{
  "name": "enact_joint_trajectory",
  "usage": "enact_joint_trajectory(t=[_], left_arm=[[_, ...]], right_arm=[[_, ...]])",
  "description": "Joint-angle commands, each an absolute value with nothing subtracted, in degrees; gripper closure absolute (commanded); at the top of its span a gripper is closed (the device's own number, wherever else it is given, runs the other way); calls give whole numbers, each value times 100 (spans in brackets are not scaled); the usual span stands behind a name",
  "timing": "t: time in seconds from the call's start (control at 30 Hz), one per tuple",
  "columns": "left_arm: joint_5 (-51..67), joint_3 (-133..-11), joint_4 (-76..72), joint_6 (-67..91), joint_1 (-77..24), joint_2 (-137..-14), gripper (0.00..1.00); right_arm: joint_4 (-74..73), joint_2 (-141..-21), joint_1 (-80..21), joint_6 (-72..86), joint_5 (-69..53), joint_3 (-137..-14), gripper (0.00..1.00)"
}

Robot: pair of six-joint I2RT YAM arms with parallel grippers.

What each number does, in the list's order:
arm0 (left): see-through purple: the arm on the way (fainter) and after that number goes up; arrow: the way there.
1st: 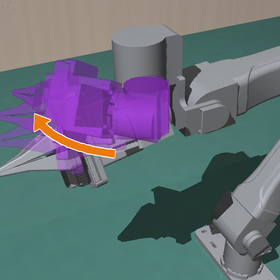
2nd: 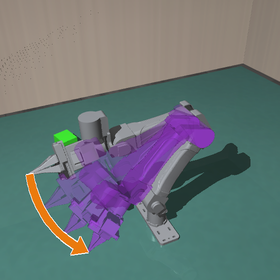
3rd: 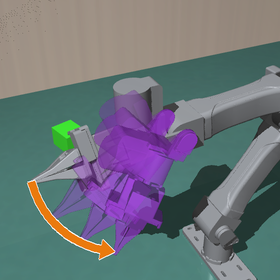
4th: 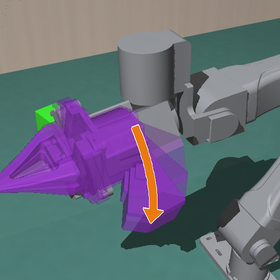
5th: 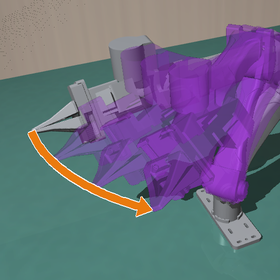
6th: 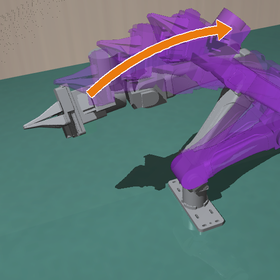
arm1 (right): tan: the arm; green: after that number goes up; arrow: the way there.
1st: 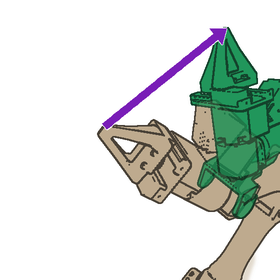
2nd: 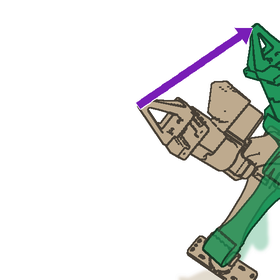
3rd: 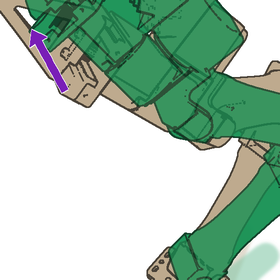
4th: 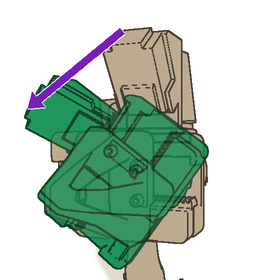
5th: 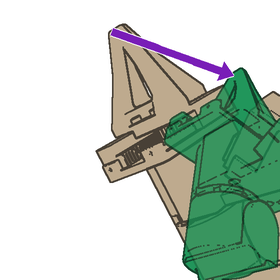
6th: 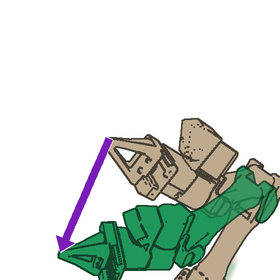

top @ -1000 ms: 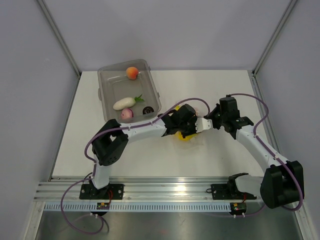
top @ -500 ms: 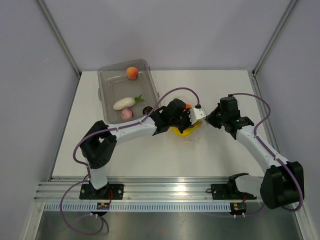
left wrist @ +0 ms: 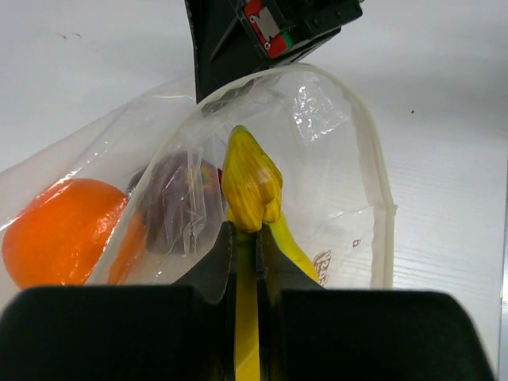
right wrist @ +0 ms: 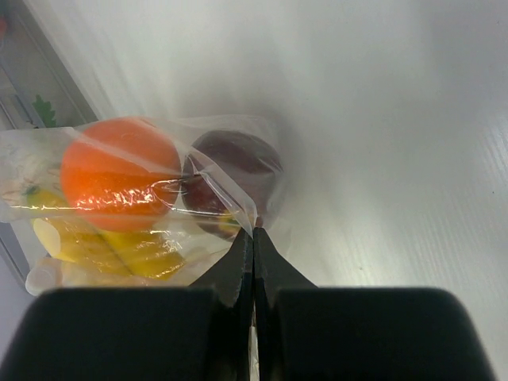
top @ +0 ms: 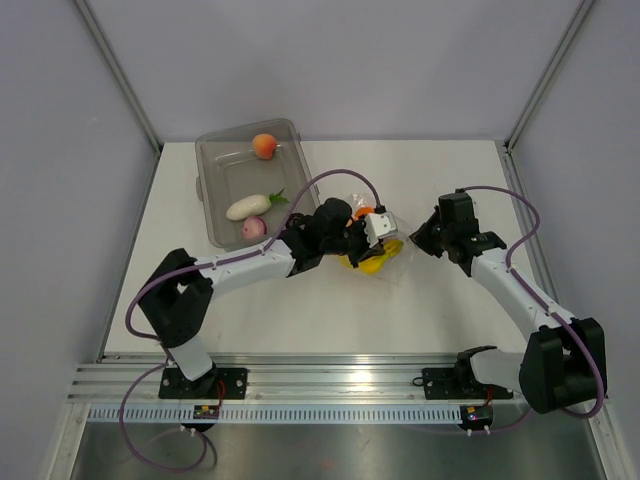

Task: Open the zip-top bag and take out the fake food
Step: Pick up the fake fruit from the zipper food storage bag.

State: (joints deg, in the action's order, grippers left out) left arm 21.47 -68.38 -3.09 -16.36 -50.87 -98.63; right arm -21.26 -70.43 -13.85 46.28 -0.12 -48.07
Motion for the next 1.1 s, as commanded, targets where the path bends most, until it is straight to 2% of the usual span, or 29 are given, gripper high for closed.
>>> enact_joint_trajectory(t=[0.0, 0.47, 0.63, 0.83, 1.07], left_arm=[[2276, -6557, -1220, -1162, -4887, -9247, 100], [3778, -6276, -2819, 456, -4825, -9079, 100], [3858, -6039, -3742, 1413, -4782, -9053, 100], [3902, -5643, -5665, 3056, -4623, -8991, 100], [3832, -5625, -6249, 4401, -4439, -8816, 100]], right_arm=[[-2127, -7066, -1275, 4500, 211, -4992, 100], [-1758, -7418, -1283, 4526, -500, -5001, 100], [-1705, -7444, -1283, 4526, -466, -4966, 100], [-1731, -7444, -1292, 4518, -422, -4966, 100], [-1758, -7436, -1283, 4535, -369, -4966, 100]])
